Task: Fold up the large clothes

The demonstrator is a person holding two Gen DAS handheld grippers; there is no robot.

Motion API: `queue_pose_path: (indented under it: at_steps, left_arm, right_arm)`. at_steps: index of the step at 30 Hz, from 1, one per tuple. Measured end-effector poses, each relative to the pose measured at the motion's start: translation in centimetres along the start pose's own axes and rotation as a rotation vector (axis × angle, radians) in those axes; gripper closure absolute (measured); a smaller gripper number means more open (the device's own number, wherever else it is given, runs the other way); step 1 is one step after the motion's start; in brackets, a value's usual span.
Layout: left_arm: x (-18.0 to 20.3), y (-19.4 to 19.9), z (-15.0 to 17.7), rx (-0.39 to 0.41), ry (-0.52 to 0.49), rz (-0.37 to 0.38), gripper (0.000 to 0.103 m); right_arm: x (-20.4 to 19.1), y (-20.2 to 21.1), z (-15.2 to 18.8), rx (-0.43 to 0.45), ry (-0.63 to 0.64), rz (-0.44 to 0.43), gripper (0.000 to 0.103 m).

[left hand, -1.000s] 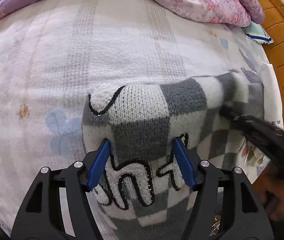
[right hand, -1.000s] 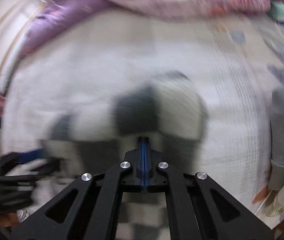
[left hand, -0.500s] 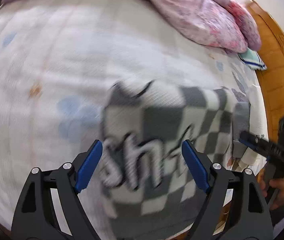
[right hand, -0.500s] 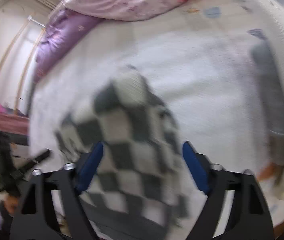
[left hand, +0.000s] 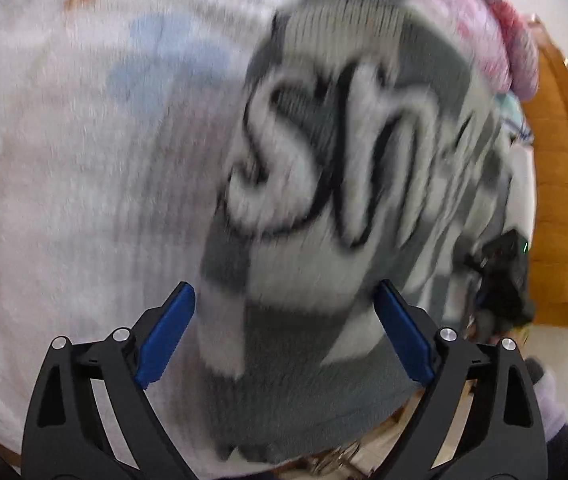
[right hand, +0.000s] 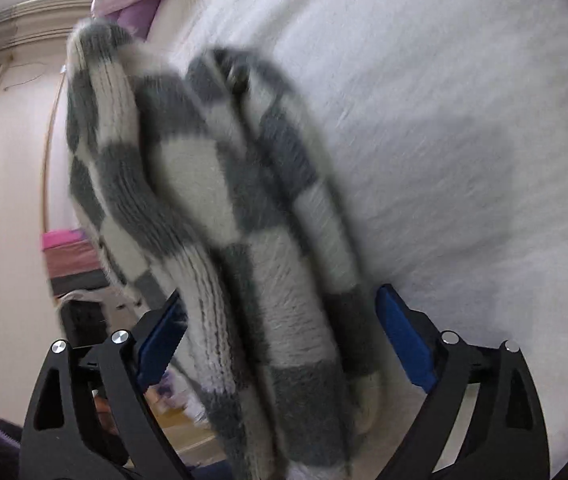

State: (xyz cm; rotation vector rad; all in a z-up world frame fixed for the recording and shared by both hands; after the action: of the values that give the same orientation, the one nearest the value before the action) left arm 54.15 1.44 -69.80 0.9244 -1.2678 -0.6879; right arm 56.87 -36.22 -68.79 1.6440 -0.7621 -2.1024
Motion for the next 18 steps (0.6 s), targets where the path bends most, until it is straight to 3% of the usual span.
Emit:
queue_pose_path:
  at_steps: [4,8,13,16,18]
  left_arm:
    - [-0.8,-2.1,-0.2,0.000,0.052,0.014,0.004]
    - [-0.3,-3.5,-1.2,-0.034,0.055,0.054,0.005]
    - [1.7,-2.3,-1.2,-0.020,-0.007,0.023,0.031]
    - [2.7,-0.6,-1.1,-0.001,-0.028,0.024,0.044]
    - [3.9,0.9,-1.0,0.024,-0.045,0.038,0.046]
  right_arm:
    - [-0.8,-1.3,0.2,0.007,0.053,0.039,0.010]
    - [-1.5,-1.7,0.2,0.029,0.054,0.075,0.010]
    - [-4.4,-1.8,1.3,0.070,0.047,0.127,0.045]
    - [-7.8,-0.7,2.3,0.110,0.103,0.245,0.053]
    - [-10.7,0.1,2.9,0.139,0.164,0.313,0.055]
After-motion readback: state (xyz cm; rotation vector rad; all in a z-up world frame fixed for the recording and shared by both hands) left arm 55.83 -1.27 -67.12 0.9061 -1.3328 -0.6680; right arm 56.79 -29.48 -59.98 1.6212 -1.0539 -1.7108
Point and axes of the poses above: each gripper's, at about its wrist camera, not at the fingertips, and y roughly against the way its jaws point, x to its right, z to its underside, the point moved 3 cm from there along -y, roughly the way its jaws point, and after that the axes turned 1 degree about -z, right-handed, at the moved point
